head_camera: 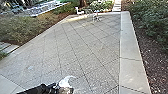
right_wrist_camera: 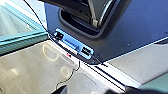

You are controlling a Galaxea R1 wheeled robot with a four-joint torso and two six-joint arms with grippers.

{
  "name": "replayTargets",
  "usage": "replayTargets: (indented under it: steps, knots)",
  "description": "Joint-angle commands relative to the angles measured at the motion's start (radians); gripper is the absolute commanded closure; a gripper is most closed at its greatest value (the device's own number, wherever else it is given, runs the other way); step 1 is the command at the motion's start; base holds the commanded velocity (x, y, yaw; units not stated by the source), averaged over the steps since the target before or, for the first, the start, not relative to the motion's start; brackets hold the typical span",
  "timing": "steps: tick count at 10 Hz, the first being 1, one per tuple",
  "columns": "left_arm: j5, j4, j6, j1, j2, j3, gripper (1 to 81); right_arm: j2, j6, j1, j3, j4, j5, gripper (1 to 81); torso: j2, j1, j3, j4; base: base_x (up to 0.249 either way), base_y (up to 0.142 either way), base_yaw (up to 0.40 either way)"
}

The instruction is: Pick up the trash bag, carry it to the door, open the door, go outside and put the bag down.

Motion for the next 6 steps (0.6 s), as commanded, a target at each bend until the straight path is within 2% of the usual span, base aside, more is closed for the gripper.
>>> replayTargets:
  steps: [1,2,3,5,6]
  knots:
    - [0.08,-0.024,0.0,-0.111,-0.057,-0.028,81.1,0.016,-0.003,-0.01,0.011,-0.006,-0.077,1.0,0.0,0.0,0.0,0.0,0.0,0.0,0.0]
    - [0.08,-0.024,0.0,-0.109,-0.057,-0.028,81.1,0.016,-0.002,-0.01,0.011,-0.005,-0.077,1.0,0.0,0.0,0.0,0.0,0.0,0.0,0.0]
    - [0.08,-0.024,0.0,-0.103,-0.053,-0.028,1.0,0.015,-0.002,-0.011,0.008,-0.002,-0.07,1.0,0.0,0.0,0.0,0.0,0.0,0.0,0.0]
    - [0.08,-0.024,0.001,-0.079,-0.047,-0.028,1.0,0.016,-0.002,-0.01,0.011,0.001,-0.069,1.0,0.0,0.0,0.0,0.0,0.0,0.0,0.0]
    - [0.08,-0.022,0.006,-0.038,-0.034,-0.023,1.0,0.015,-0.002,-0.013,0.007,0.005,-0.066,1.0,0.0,0.0,0.0,0.0,0.0,0.0,0.0]
